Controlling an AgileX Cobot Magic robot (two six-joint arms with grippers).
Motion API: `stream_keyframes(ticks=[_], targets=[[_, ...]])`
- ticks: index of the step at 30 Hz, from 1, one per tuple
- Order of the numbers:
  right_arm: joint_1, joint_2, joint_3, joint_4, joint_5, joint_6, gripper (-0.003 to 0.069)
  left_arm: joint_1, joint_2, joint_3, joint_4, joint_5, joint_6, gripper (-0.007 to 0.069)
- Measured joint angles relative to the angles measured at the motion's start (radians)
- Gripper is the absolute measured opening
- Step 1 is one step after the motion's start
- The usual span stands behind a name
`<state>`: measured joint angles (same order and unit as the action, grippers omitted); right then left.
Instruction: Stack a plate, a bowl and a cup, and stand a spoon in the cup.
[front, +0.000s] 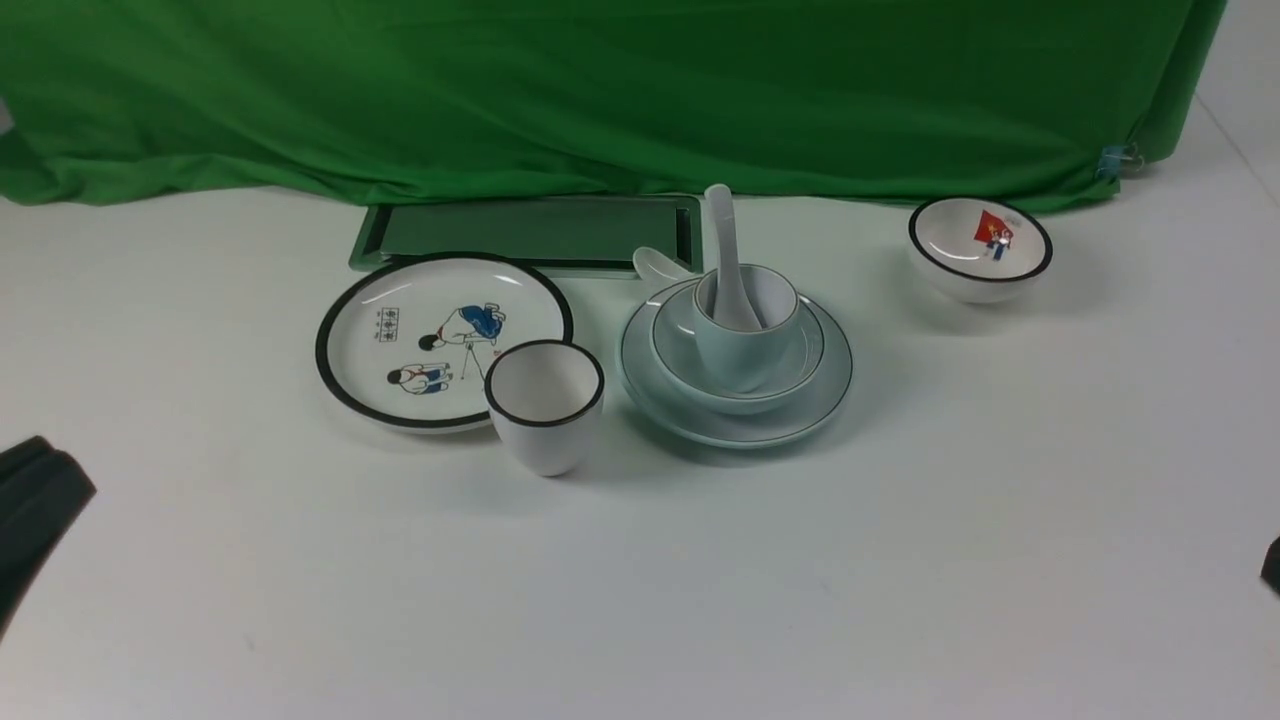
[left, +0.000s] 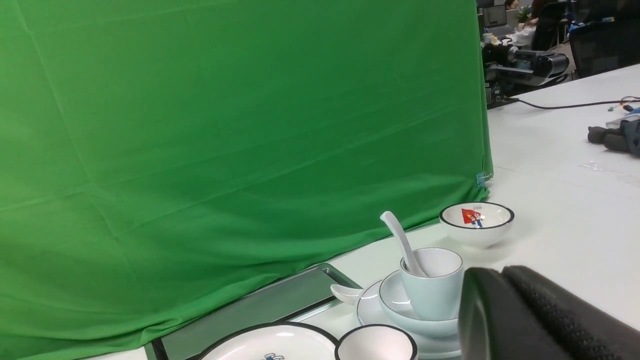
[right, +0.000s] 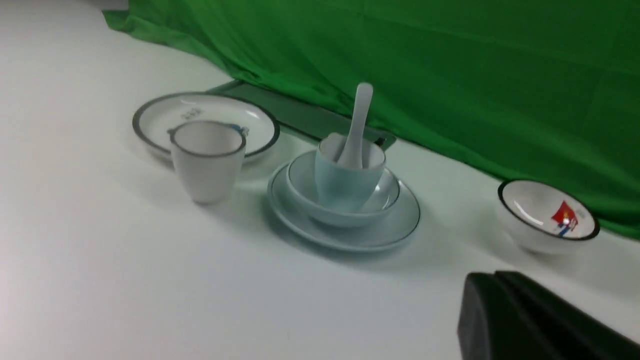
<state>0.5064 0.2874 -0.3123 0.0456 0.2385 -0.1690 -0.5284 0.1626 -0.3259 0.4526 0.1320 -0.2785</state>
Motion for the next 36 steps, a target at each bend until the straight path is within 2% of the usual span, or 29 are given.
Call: stream_keyframes(ticks=[8, 13, 17, 21, 26, 30, 31, 36], targets=[[0.0, -0.015, 0.226, 0.0, -0.01, 0.011, 0.0056, 0.0, 0.0, 0.011, 0.0, 0.005, 0.0, -0.0036], [-0.006, -0.042, 0.315, 0.0, -0.081, 0.015, 0.0069, 0.0, 0.0, 0.011, 0.0, 0.004, 0.0, -0.0036], [-0.086, -0.128, 0.32, 0.0, -0.087, 0.023, 0.0076, 0.0, 0.0, 0.011, 0.0, 0.004, 0.0, -0.0036], [-0.242, -0.259, 0.32, 0.0, -0.089, 0.037, 0.0086, 0.0, 0.0, 0.011, 0.0, 0.004, 0.0, -0.0036], [-0.409, -0.287, 0.32, 0.0, -0.095, 0.044, 0.0097, 0.0, 0.0, 0.011, -0.001, 0.004, 0.0, -0.0036], [-0.454, -0.288, 0.32, -0.031, -0.094, 0.046, 0.0101, 0.0, 0.0, 0.011, -0.001, 0.004, 0.0, -0.0036], [-0.461, -0.288, 0.32, -0.074, -0.076, 0.073, 0.0101, 0.0, 0.0, 0.011, -0.001, 0.004, 0.0, -0.0036], [-0.45, -0.288, 0.321, -0.107, -0.023, 0.169, 0.0101, 0.0, 0.0, 0.011, -0.001, 0.004, 0.0, -0.0033]])
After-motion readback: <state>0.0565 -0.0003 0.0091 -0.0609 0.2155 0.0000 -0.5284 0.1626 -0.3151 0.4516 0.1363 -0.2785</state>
